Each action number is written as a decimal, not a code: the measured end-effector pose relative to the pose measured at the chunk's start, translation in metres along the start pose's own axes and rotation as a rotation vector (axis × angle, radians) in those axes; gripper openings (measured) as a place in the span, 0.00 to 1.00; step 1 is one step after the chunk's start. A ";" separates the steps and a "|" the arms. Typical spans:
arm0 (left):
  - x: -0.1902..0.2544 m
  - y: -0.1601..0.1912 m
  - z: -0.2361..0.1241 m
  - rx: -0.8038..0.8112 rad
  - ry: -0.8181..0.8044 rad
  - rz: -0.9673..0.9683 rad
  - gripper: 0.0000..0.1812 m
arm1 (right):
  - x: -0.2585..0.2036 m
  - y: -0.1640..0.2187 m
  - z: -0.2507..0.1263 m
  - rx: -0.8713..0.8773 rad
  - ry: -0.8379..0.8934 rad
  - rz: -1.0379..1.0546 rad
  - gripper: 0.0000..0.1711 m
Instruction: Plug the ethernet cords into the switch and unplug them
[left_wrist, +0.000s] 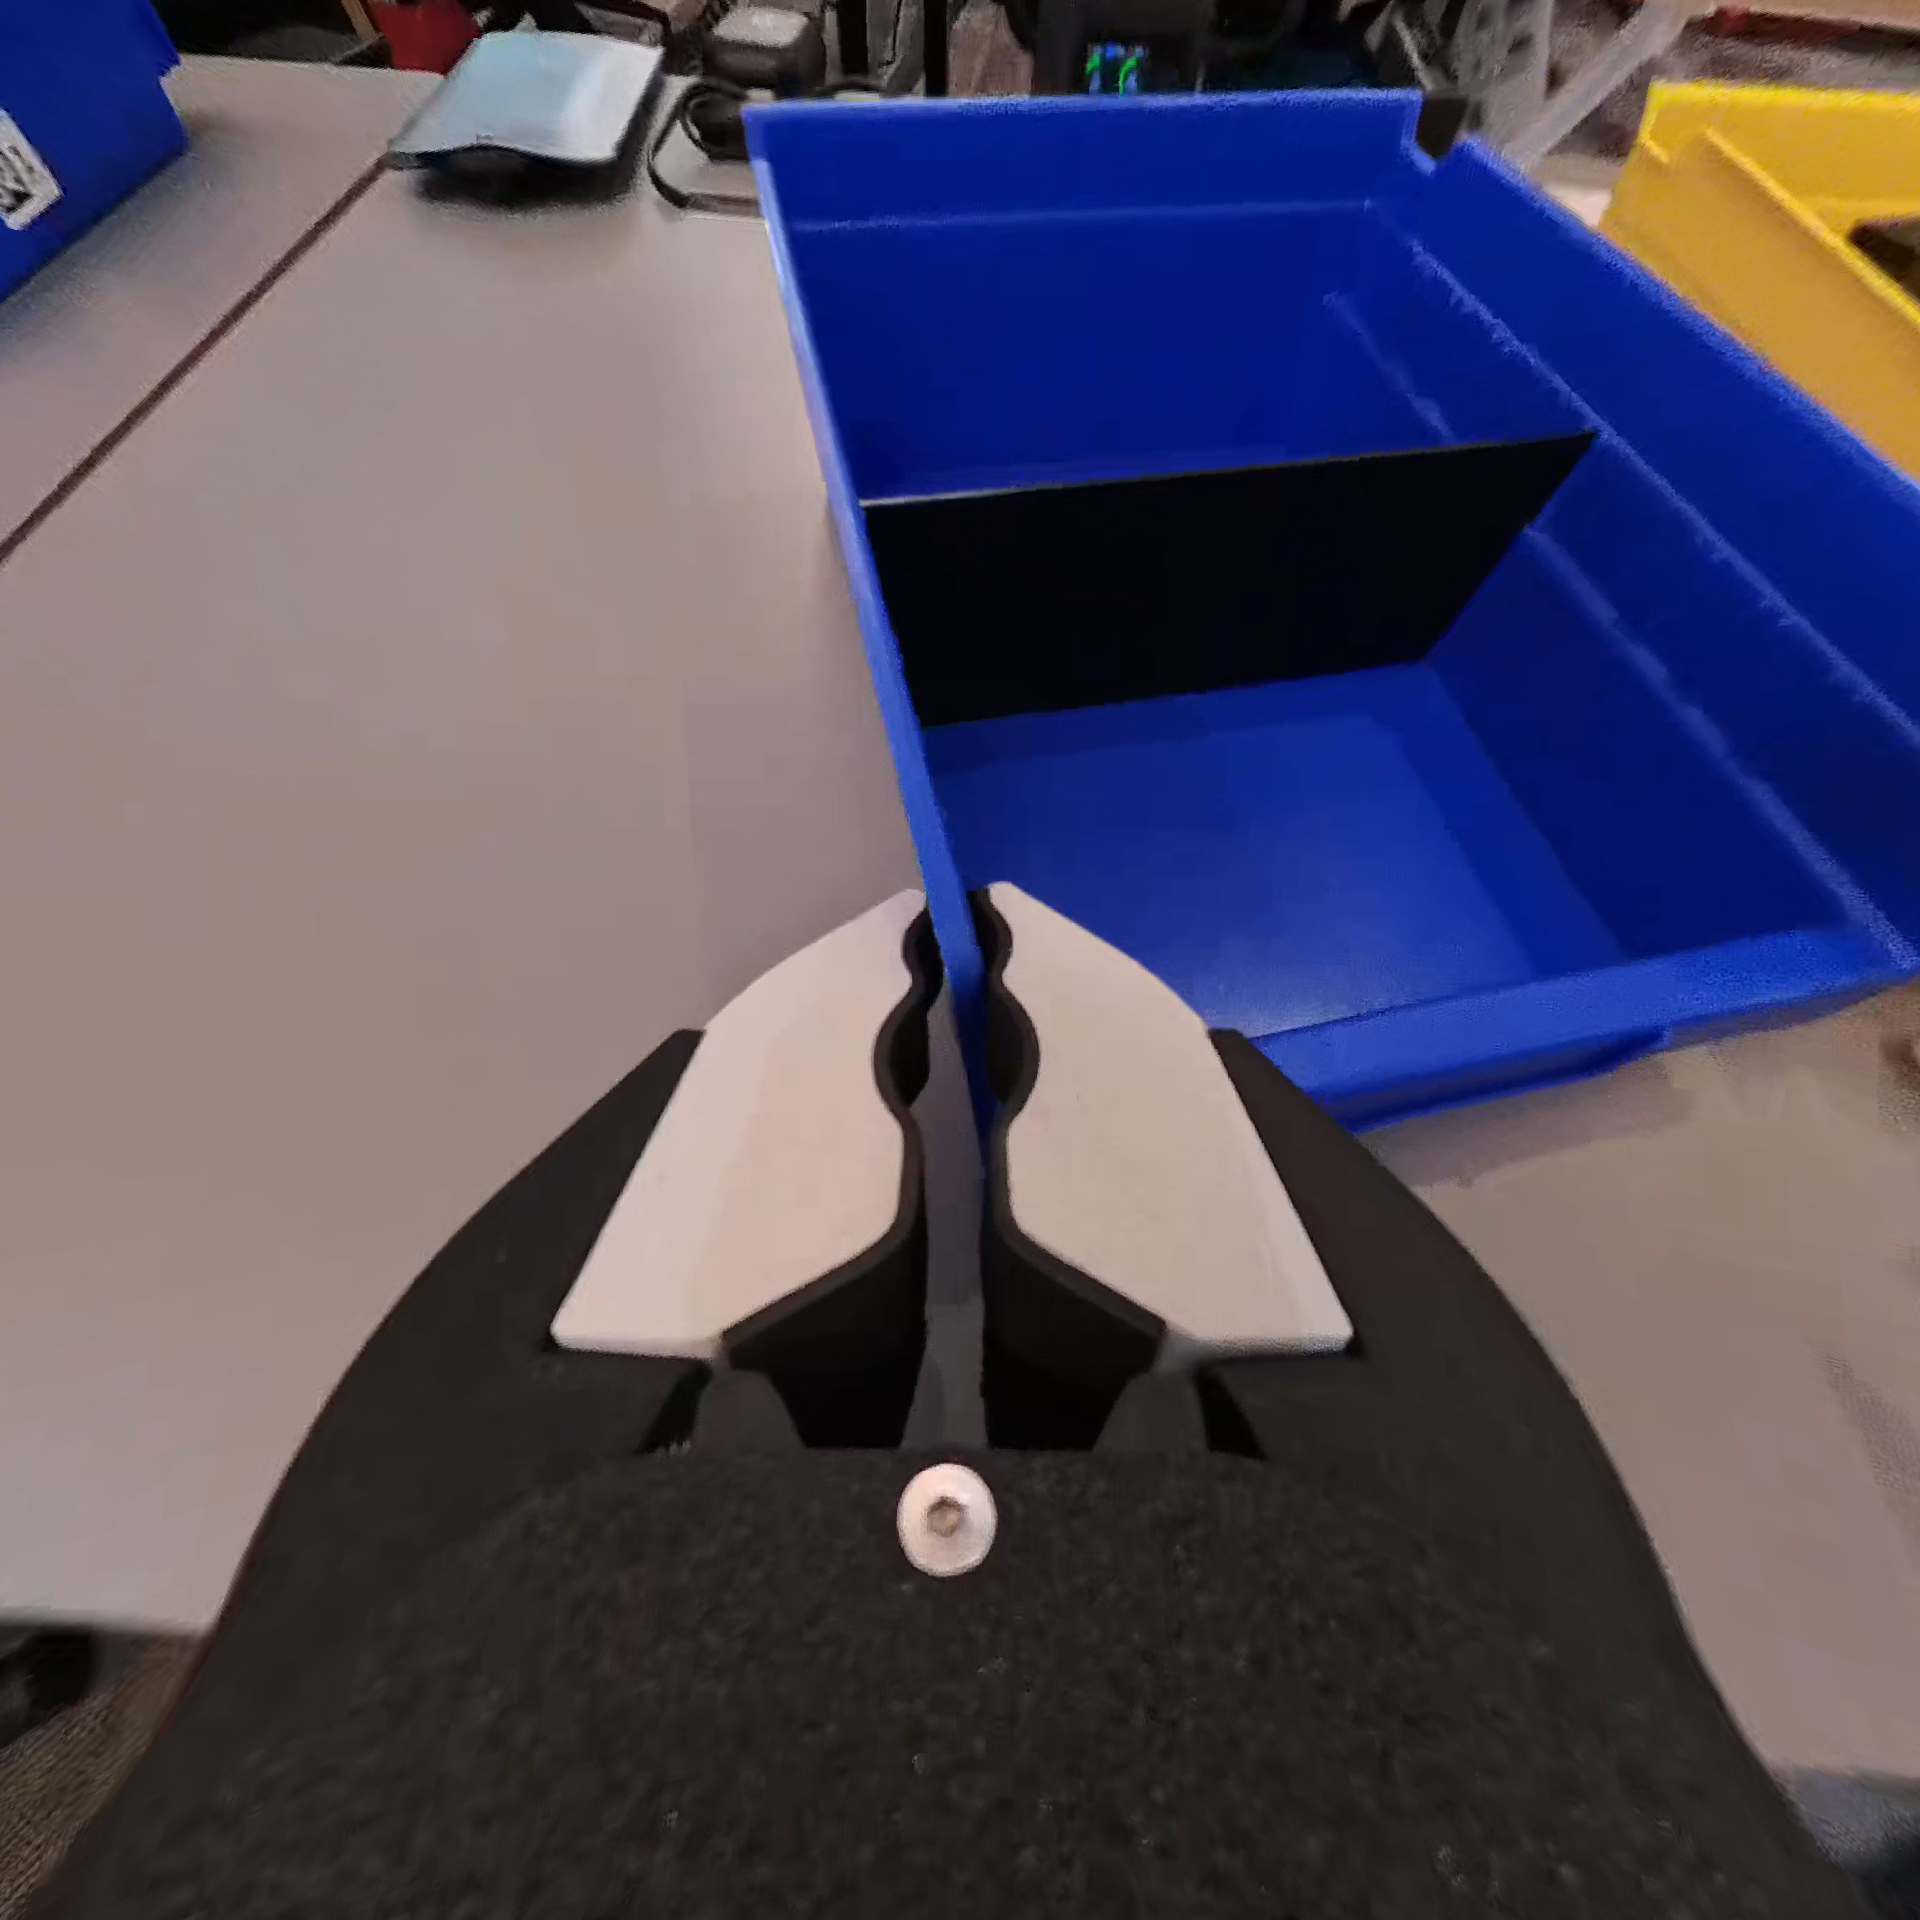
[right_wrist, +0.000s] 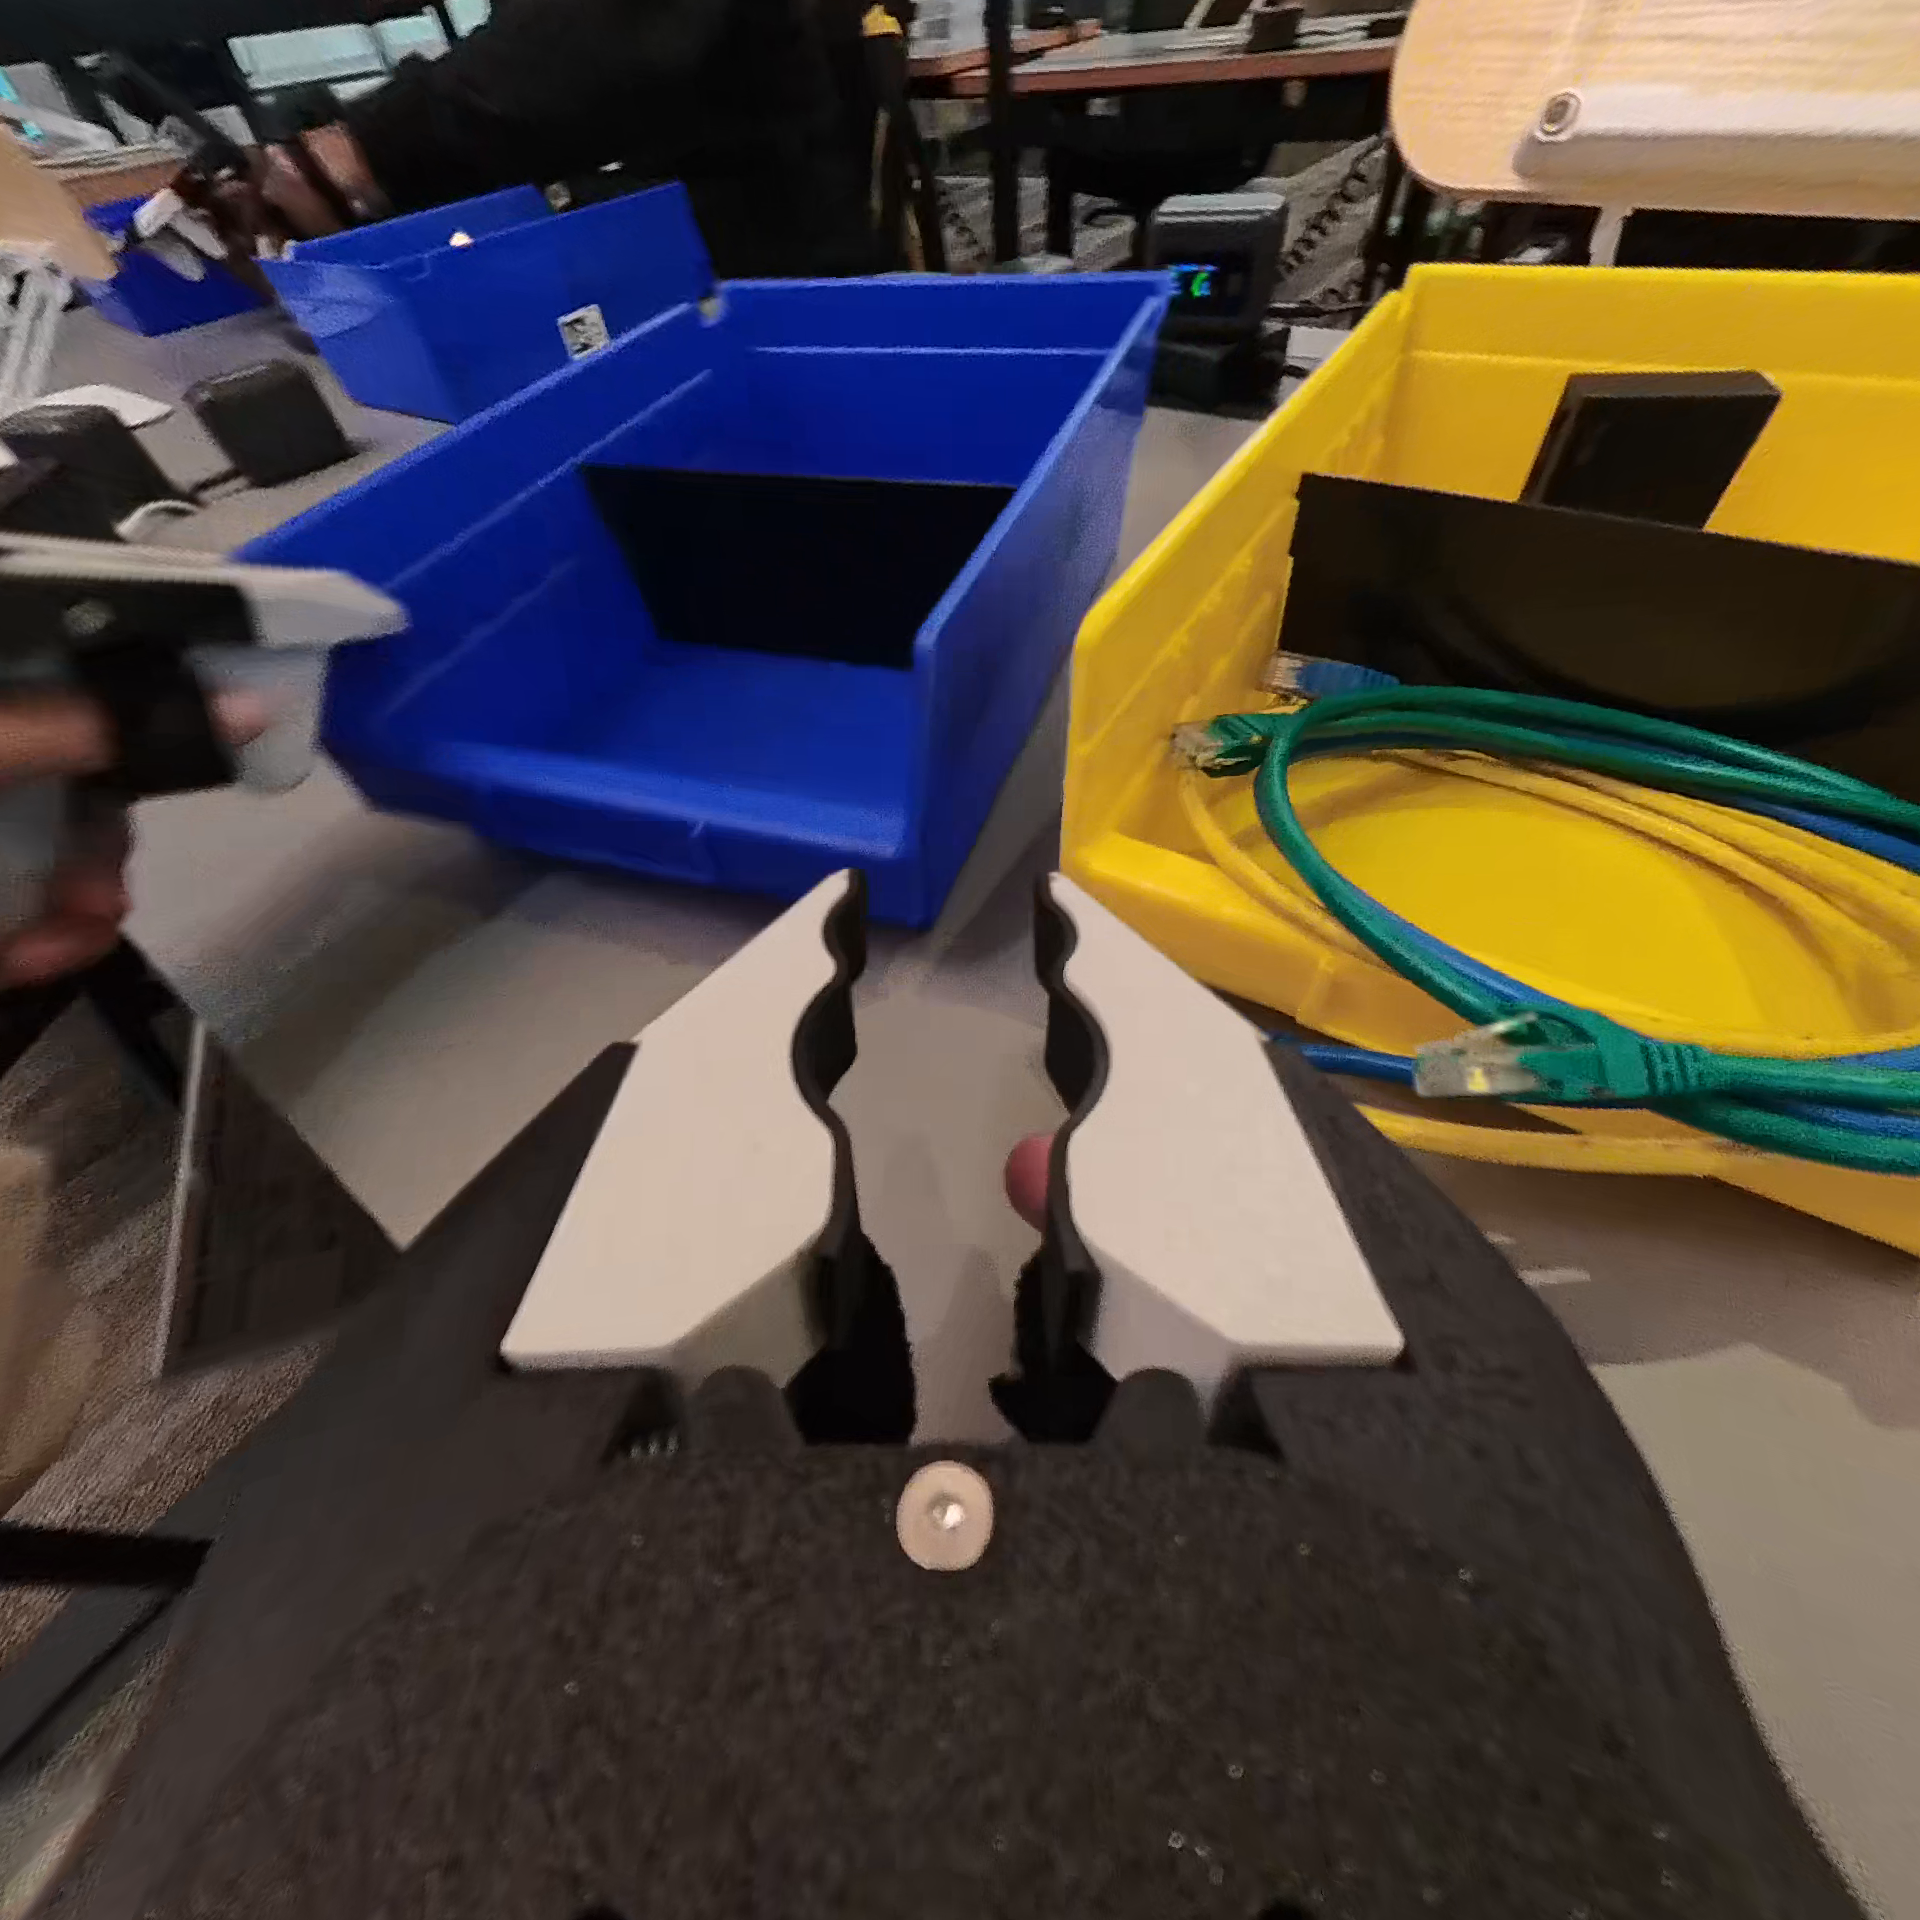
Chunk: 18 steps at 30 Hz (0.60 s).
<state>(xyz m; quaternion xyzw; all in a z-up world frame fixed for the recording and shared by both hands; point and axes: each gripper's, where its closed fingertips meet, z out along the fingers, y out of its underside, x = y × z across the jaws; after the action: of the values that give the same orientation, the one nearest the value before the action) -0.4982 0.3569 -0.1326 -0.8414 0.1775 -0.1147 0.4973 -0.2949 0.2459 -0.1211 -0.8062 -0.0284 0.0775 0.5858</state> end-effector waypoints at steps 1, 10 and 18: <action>0.000 0.005 -0.009 -0.002 -0.024 0.023 0.02 | -0.001 0.000 0.005 -0.003 0.019 0.000 0.20; 0.010 0.018 -0.035 -0.023 -0.059 0.067 0.03 | -0.009 0.004 0.049 -0.039 0.175 -0.009 0.02; 0.021 -0.032 -0.075 0.216 -0.139 0.076 0.02 | -0.011 -0.065 0.020 0.175 0.220 -0.150 0.01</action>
<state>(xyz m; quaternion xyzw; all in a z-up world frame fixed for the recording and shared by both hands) -0.5007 0.3025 -0.0684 -0.7815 0.1611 -0.0557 0.6002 -0.3061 0.2833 -0.0641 -0.7513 -0.0172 -0.0532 0.6576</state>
